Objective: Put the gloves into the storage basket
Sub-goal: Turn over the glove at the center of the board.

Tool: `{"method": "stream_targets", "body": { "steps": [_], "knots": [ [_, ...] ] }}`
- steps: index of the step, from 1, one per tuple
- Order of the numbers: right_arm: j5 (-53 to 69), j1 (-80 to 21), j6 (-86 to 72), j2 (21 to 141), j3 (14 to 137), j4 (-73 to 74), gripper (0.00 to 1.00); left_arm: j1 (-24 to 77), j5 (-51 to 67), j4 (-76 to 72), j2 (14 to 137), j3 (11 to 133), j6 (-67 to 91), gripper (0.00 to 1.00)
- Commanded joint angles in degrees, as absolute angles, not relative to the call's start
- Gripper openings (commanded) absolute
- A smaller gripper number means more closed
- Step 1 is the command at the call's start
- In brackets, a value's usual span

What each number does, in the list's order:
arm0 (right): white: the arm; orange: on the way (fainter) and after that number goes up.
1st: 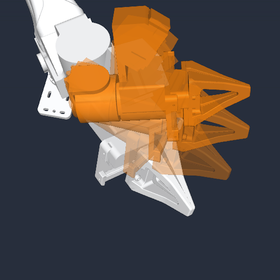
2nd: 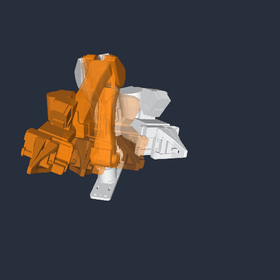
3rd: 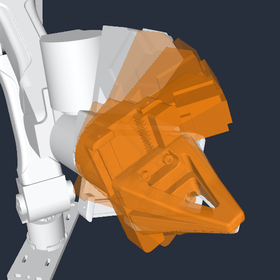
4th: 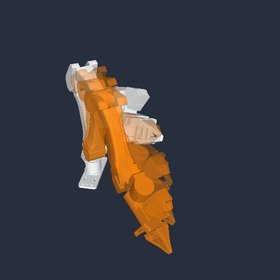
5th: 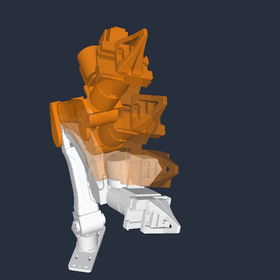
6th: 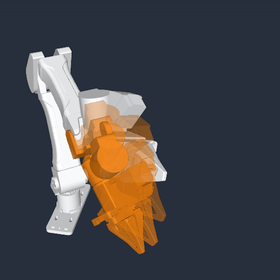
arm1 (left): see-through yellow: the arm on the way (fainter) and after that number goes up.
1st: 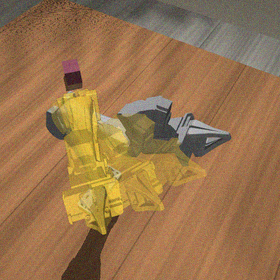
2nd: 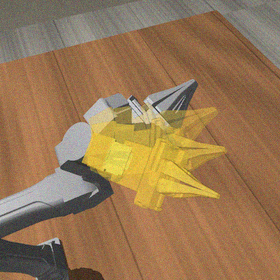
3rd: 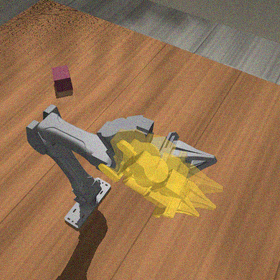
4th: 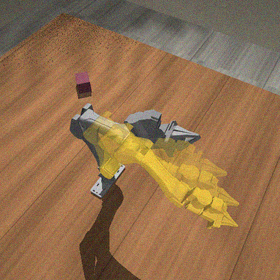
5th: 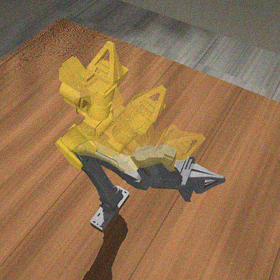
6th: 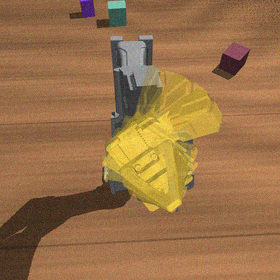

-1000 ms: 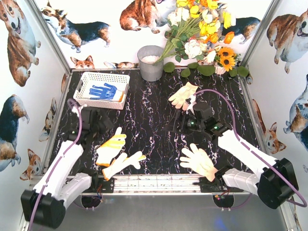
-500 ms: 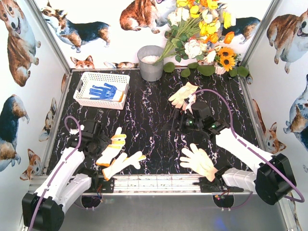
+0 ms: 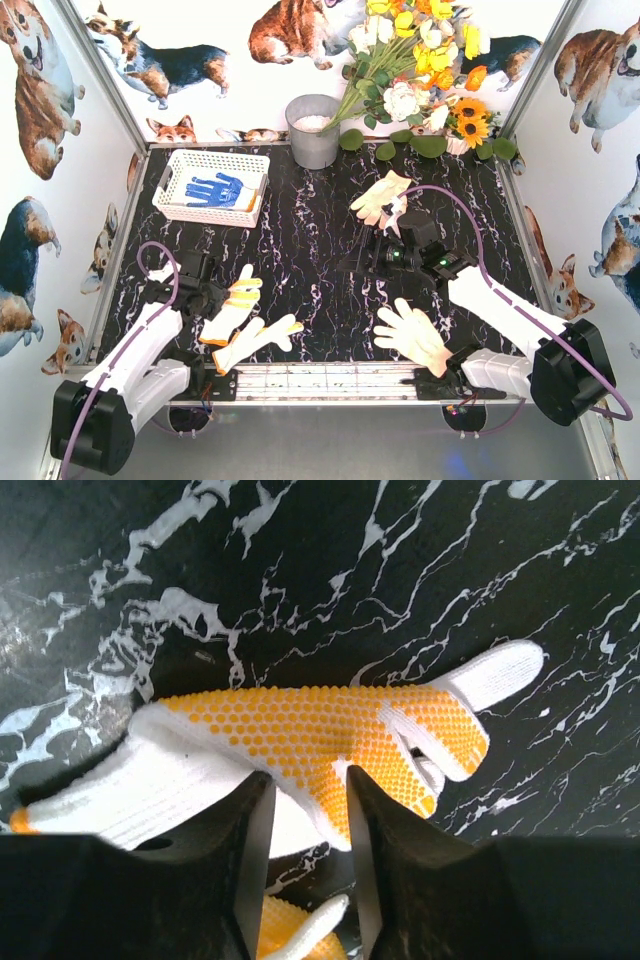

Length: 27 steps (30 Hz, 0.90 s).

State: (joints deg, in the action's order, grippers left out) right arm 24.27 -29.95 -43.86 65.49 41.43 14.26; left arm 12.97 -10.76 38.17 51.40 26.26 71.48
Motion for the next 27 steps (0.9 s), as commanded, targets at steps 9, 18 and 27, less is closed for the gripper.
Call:
{"method": "stream_targets", "body": {
  "steps": [9, 18, 27],
  "knots": [
    [24.41, -30.23, -43.38, 65.12, 43.86, 11.21, 0.76, 13.36, -20.89, 35.84, 50.97, 30.75, 66.0, 0.0],
    [23.06, -30.28, -42.49, 64.42, 44.64, 11.44, 0.76, 13.55, -27.45, 36.98, 49.49, 41.23, 60.89, 0.0],
    [21.64, -30.23, -44.19, 62.35, 41.48, 9.52, 0.76, 30.81, -26.71, 28.82, 54.31, 33.56, 79.45, 0.0]
  ]
}}
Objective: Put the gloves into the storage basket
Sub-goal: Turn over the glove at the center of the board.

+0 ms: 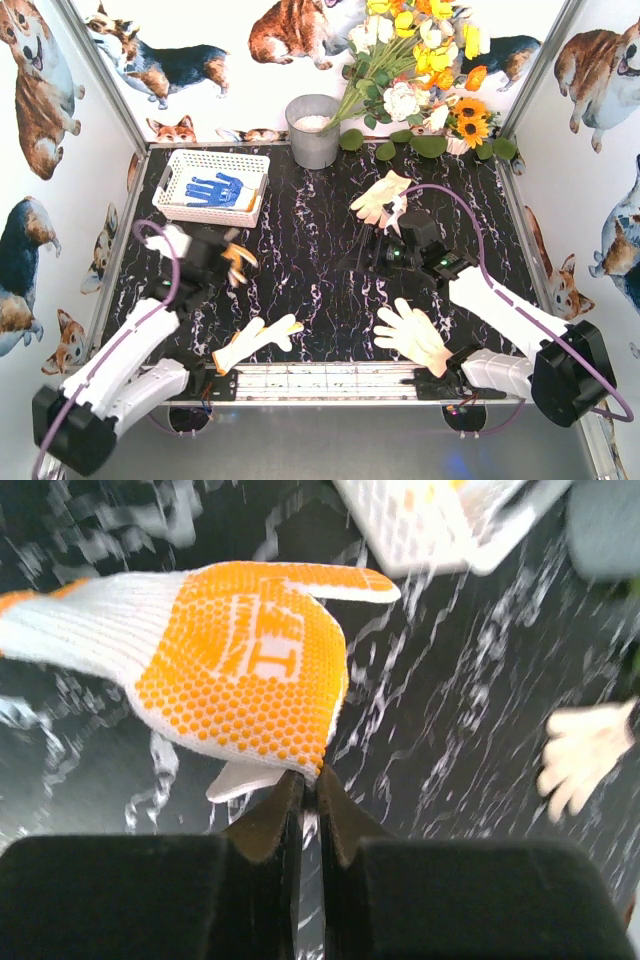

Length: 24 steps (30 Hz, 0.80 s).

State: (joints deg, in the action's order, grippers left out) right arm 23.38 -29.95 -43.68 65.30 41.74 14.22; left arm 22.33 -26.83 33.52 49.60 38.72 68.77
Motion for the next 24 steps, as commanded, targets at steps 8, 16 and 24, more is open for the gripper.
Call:
{"method": "stream_targets", "body": {
  "steps": [8, 16, 24],
  "knots": [
    [19.41, -30.07, -43.49, 61.11, 41.51, 14.21, 0.75, 47.54, -26.54, 26.53, 73.61, 42.29, 87.07, 0.0],
    [14.35, -29.58, -46.2, 61.14, 40.43, 16.75, 0.75, 51.64, -19.52, 15.02, 80.29, 43.79, 87.13, 0.0],
    [13.1, -28.15, -47.99, 60.64, 39.59, 18.26, 0.75, 53.52, -22.31, 17.0, 81.02, 52.57, 74.97, 0.69]
  ]
}}
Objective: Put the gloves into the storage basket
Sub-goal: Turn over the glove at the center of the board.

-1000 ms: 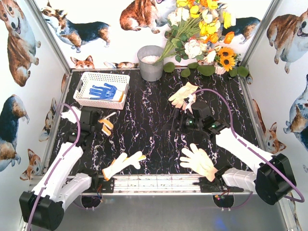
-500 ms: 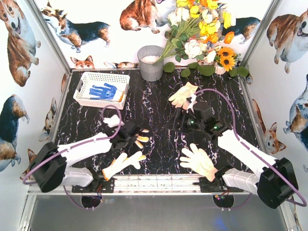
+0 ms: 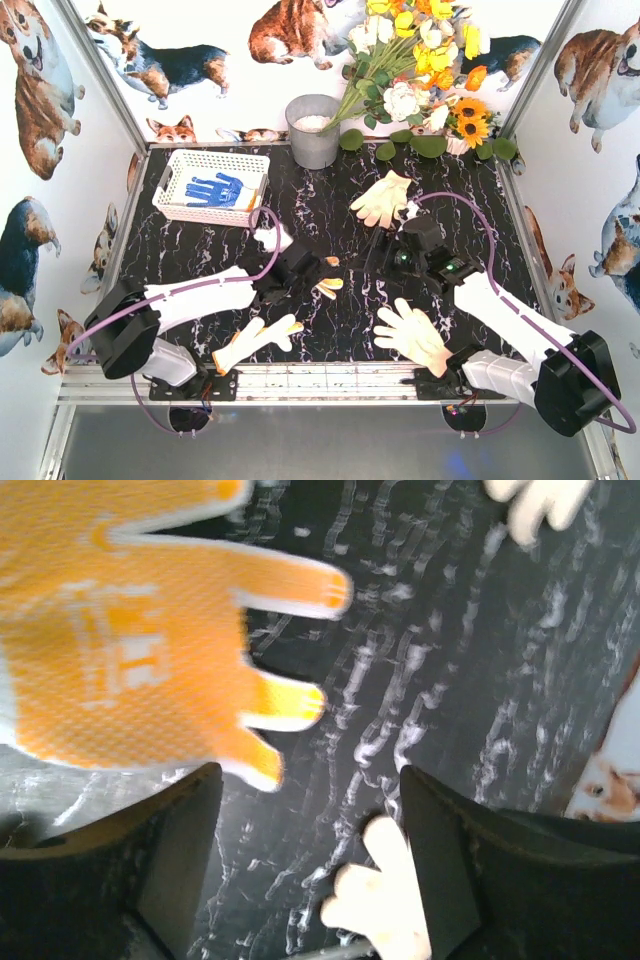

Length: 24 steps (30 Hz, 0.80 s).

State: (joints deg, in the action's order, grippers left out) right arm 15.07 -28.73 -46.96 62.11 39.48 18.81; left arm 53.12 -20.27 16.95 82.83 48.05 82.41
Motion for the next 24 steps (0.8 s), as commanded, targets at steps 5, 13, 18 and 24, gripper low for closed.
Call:
{"method": "stream_targets", "body": {
  "steps": [5, 13, 18, 24],
  "knots": [
    [15.44, -28.14, -47.47, 62.23, 40.33, 17.59, 0.75, 52.94, -27.81, 20.39, 73.42, 51.52, 66.18, 0.81],
    [18.6, -30.17, -45.61, 71.69, 45.5, 22.11, 0.72, 46.66, -17.17, 17.61, 66.81, 44.9, 40.65, 0.73],
    [17.7, -30.15, -47.78, 71.89, 44.02, 19.26, 0.72, 51.28, -14.45, 17.66, 69.4, 43.91, 27.51, 0.71],
    [16.54, -30.1, -47.28, 71.15, 43.94, 19.88, 0.72, 55.76, -15.8, 14.57, 74.64, 41.91, 18.54, 0.77]
  ]
}}
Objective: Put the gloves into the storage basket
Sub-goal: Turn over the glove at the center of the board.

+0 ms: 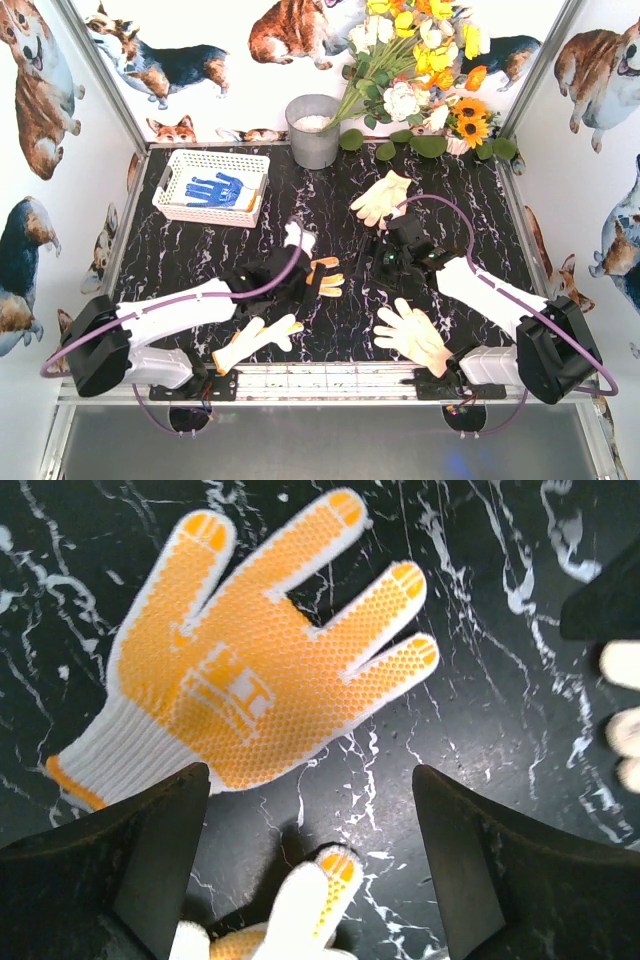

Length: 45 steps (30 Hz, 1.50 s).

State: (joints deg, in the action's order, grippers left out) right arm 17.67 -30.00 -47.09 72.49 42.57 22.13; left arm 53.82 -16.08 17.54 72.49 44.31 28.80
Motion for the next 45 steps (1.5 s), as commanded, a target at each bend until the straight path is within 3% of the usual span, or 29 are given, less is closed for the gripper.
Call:
{"method": "stream_targets", "body": {
  "steps": [1, 11, 16, 20, 23, 25, 27, 33, 38, 42, 45],
  "knots": [
    [16.42, -30.06, -47.09, 70.92, 44.07, 20.17, 0.72, 56.22, -15.86, 13.47, 75.3, 41.36, 17.64, 0.8],
    [15.09, -28.67, -45.47, 68.55, 44.14, 23.22, 0.73, 56.58, -22.12, 11.59, 82.08, 40.87, 13.63, 0.82],
    [15.02, -28.23, -45.13, 68.12, 44.1, 23.79, 0.73, 56.61, -20.76, 9.56, 85.19, 41.86, 11.82, 0.72],
    [14.94, -27.91, -45.18, 67.65, 44.03, 23.97, 0.73, 56.6, -22.65, 8.83, 87.23, 42.64, 11.19, 0.55],
    [14.7, -27.49, -45.26, 67.19, 43.79, 24.21, 0.73, 56.59, -22.15, 7.91, 87.8, 42.66, 10.84, 0.32],
    [14.24, -27.07, -45.41, 66.92, 43.62, 24.48, 0.73, 56.6, -21.03, 7.34, 88.21, 45.27, 10.65, 0.12],
    [13.31, -26.55, -44.88, 66.59, 43.59, 25.07, 0.73, 56.56, -19.67, 7.04, 88.86, 46.37, 10.05, 0.0],
    [8.98, -23.49, -40.64, 64.46, 44.84, 30.57, 0.73, 56.19, -11.55, 10.78, 89.99, 53.7, 10.43, 0.0],
    [4.48, -21.15, -36.89, 60.4, 47.47, 36.06, 0.73, 53.75, 11.67, 8.66, 88.14, 61.54, 20.25, 0.0],
    [4.31, -20.05, -36.51, 59.25, 47.94, 37.11, 0.73, 44.8, 27.77, -6.05, 87.76, 53.91, 37.56, 0.0],
    [5.96, -20.04, -37.8, 59.24, 47.23, 36.16, 0.73, 36.58, 33.16, -10.87, 90.11, 46.43, 45.94, 0.0]
  ]
}}
